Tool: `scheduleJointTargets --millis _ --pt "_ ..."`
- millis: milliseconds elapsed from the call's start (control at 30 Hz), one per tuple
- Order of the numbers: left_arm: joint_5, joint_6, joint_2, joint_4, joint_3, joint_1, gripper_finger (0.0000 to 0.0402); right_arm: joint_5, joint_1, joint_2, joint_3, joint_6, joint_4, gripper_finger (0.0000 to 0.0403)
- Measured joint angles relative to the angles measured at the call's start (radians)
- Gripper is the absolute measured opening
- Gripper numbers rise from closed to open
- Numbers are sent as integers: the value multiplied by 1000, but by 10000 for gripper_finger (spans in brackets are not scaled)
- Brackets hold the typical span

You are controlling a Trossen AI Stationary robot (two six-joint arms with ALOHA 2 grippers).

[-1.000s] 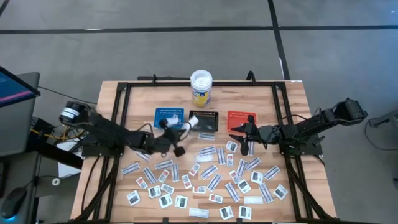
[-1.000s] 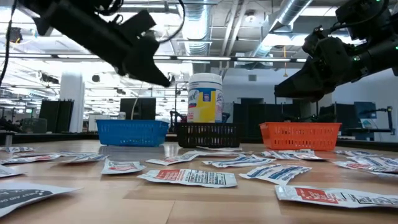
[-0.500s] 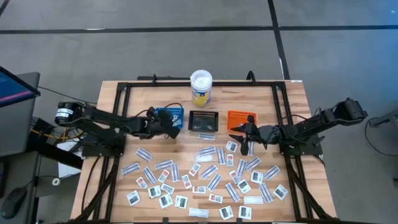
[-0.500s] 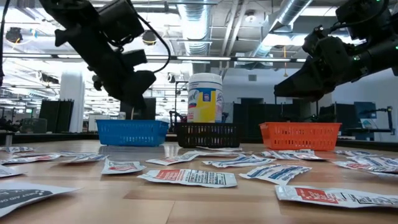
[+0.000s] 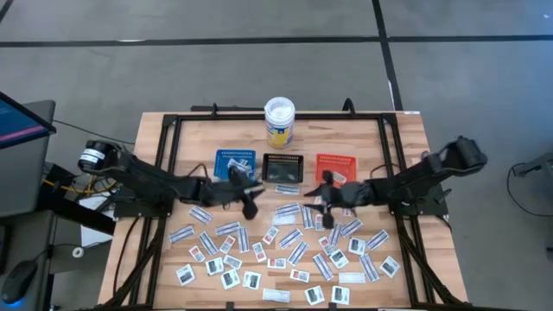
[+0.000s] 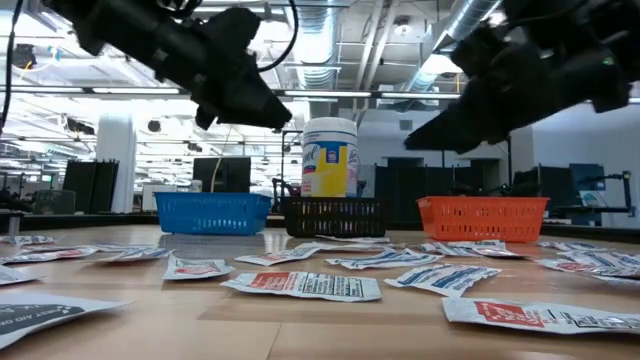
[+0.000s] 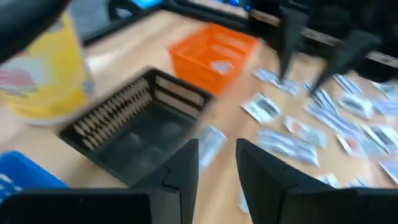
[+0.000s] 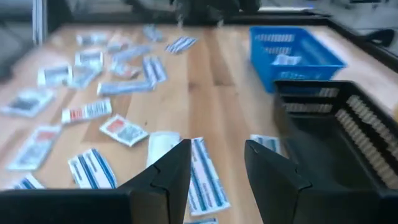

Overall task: Pick & Place First Aid Supplies
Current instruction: Put the blue bandage into the blue bin

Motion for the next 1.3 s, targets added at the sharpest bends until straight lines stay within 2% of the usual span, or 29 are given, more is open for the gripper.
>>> scheduleJointTargets --millis 100,167,333,467,633,767,1033,1300 --pt "1 -5 80 71 0 -57 108 -10 4 106 73 -21 -55 143" --pt "3 0 143 132 0 -82 108 -53 2 168 128 -26 -138 143" --pt "3 0 269 191 0 -102 108 -95 -9 288 244 -26 -317 143" --pt "1 0 309 199 1 -95 108 -99 -25 360 322 -26 -393 143" --pt "0 0 289 207 1 -91 108 -101 -53 414 395 -17 -478 140" --pt "1 0 276 216 2 -91 108 -123 -69 419 424 9 -547 114" --pt "1 -1 272 217 1 -90 108 -127 -78 381 419 27 -562 8" --pt "1 10 272 224 1 -90 108 -127 -78 358 418 46 -503 15"
